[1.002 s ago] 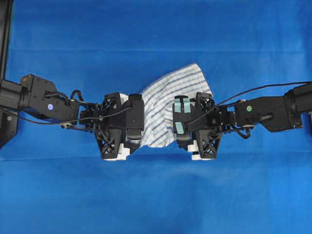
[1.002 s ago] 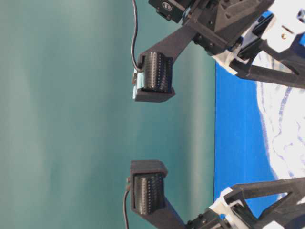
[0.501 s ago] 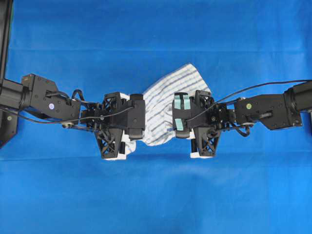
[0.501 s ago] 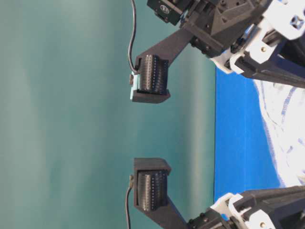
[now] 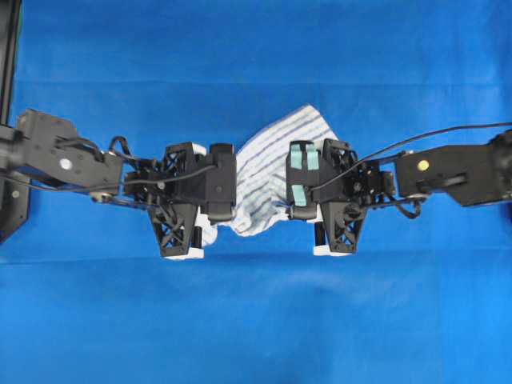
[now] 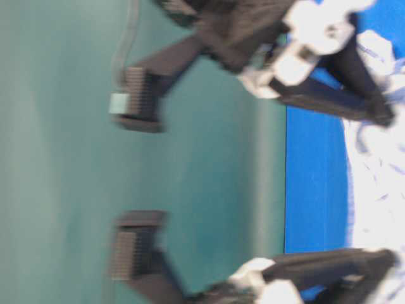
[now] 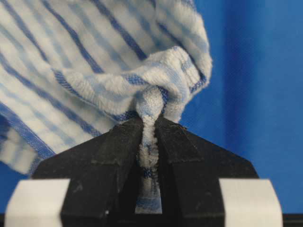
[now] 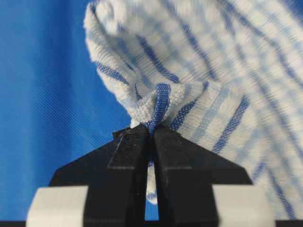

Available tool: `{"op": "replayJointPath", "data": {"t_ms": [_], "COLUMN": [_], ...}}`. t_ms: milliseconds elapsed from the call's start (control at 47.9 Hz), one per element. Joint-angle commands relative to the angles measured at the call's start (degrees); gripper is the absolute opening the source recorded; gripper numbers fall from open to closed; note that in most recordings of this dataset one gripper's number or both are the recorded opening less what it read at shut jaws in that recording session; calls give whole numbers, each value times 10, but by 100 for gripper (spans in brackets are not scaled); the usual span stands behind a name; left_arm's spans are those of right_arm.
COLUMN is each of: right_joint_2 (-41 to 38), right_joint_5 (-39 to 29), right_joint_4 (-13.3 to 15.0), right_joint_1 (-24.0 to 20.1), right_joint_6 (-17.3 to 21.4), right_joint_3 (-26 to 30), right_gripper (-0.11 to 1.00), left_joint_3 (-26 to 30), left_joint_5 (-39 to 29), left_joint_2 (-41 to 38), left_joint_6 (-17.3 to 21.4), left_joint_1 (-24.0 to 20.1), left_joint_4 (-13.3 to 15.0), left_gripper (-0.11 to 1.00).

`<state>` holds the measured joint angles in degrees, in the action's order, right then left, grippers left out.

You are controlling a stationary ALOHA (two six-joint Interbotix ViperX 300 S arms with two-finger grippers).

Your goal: Lift the towel with both arms.

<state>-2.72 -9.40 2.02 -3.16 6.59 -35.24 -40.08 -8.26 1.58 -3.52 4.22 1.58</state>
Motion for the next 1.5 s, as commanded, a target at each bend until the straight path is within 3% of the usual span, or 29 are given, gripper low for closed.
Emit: {"op": "replayJointPath", "data": {"t_ms": [0, 459, 856, 1483], "right_joint_2": [56, 192, 241, 229], "right_joint_5": [-36, -243, -356, -368], "right_joint_4": [-1, 10, 13, 14], "right_joint_1": [2, 36, 38, 38], "right_joint_6": [1, -3, -2, -10], "right_joint_3": [29, 166, 321, 337], "right_gripper": [3, 3, 3, 3], "left_joint_3": [27, 93, 214, 223], "left_joint_5": [-33, -175, -285, -282], "left_joint_2": [49, 235, 299, 301], "left_joint_6": [-1, -2, 1, 11], "left_joint_1": [-7, -45, -48, -57], "left_joint_4": [0, 0, -2, -6], "left_gripper": [5, 5, 5, 7]}}
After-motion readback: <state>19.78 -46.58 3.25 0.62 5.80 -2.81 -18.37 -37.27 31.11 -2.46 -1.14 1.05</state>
